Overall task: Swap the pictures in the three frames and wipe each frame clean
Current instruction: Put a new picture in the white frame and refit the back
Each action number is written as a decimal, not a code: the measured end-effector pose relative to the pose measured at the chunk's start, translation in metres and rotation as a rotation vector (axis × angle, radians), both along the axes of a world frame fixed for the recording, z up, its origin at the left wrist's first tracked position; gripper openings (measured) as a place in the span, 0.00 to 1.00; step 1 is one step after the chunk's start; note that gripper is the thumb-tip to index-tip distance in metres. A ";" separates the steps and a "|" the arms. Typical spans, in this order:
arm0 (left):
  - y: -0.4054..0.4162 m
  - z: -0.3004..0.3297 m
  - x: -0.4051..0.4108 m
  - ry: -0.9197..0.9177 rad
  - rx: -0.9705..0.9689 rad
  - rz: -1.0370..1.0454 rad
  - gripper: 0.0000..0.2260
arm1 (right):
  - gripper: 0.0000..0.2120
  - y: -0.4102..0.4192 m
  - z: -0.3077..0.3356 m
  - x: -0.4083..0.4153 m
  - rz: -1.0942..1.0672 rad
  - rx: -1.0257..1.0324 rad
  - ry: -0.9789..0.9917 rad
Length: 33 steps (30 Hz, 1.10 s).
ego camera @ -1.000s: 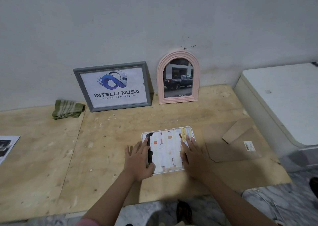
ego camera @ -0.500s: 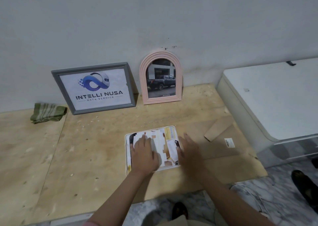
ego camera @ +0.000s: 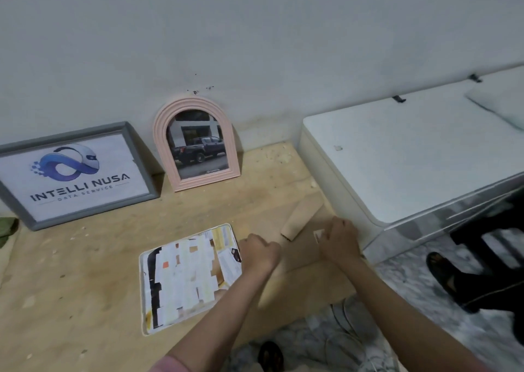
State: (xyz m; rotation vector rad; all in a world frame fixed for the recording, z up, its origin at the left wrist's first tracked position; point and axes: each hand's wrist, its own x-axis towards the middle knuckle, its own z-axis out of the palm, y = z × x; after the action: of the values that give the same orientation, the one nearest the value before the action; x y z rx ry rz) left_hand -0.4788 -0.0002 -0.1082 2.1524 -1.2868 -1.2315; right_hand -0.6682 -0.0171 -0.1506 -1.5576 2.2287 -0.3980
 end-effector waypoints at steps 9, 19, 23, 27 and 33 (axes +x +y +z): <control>-0.018 0.008 -0.019 0.074 0.074 0.165 0.11 | 0.12 -0.017 0.004 0.005 -0.051 0.040 -0.086; -0.018 0.002 0.006 0.218 0.038 0.376 0.12 | 0.14 -0.030 0.020 0.001 -0.348 -0.030 -0.333; -0.007 0.009 0.028 0.240 -0.070 0.468 0.14 | 0.17 -0.023 0.033 0.016 -0.304 -0.035 -0.397; 0.007 0.015 0.061 0.224 -0.120 0.516 0.11 | 0.16 -0.006 0.045 0.049 -0.212 -0.051 -0.368; 0.038 0.012 0.137 0.118 -0.143 0.563 0.13 | 0.14 0.019 0.043 0.119 -0.082 -0.040 -0.406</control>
State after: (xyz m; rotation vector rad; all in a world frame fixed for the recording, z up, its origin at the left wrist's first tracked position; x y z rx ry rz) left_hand -0.3419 0.0377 -0.0964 2.0937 -0.6267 -0.9751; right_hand -0.5488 0.0016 -0.1074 -1.2703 1.9792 -0.7168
